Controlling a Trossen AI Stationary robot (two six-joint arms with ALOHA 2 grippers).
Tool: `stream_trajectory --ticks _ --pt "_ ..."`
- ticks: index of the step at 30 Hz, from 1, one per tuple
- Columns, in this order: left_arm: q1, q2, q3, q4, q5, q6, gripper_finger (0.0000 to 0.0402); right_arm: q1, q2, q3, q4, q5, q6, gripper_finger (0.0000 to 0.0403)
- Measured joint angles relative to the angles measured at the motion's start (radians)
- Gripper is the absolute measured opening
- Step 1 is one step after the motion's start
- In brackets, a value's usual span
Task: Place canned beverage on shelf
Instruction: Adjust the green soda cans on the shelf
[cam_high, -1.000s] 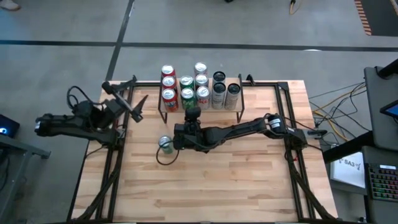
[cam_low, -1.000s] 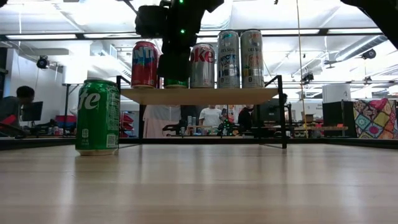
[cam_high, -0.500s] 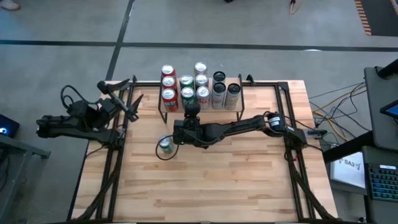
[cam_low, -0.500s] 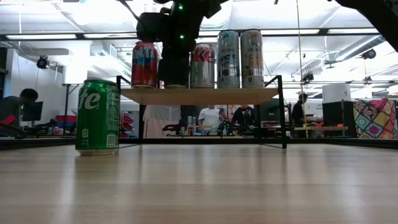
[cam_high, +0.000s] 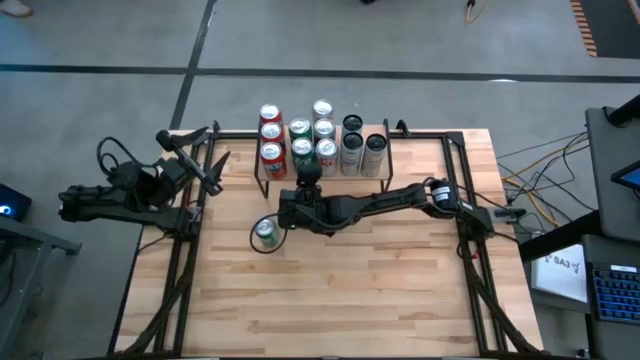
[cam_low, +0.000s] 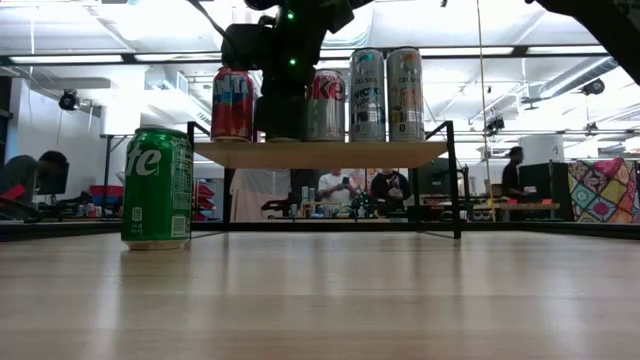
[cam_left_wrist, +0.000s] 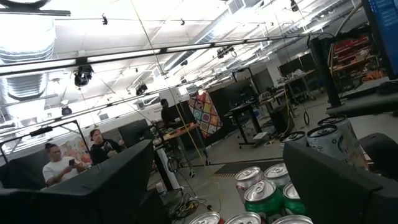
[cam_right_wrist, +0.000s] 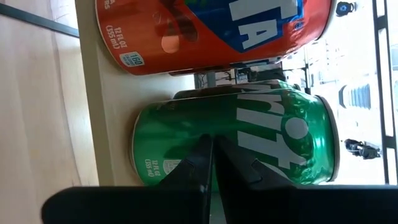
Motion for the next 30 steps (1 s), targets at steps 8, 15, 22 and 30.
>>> stream_trajectory --ticks 8,15,22,30 --pt "0.000 0.000 0.000 -0.001 0.000 0.000 0.0343 -0.017 0.000 0.000 0.023 -0.049 -0.001 0.0009" --pt "0.000 0.000 0.000 -0.005 0.000 0.000 0.0343 0.007 -0.006 0.004 0.021 -0.028 0.016 0.0009" --pt "0.000 0.003 0.000 -0.007 0.001 0.000 0.0343 0.068 -0.059 0.080 0.007 -0.091 0.137 0.0009" --pt "0.000 0.003 0.000 -0.013 0.001 -0.019 0.0343 -0.002 -0.231 0.181 -0.158 -0.569 0.564 0.0009"
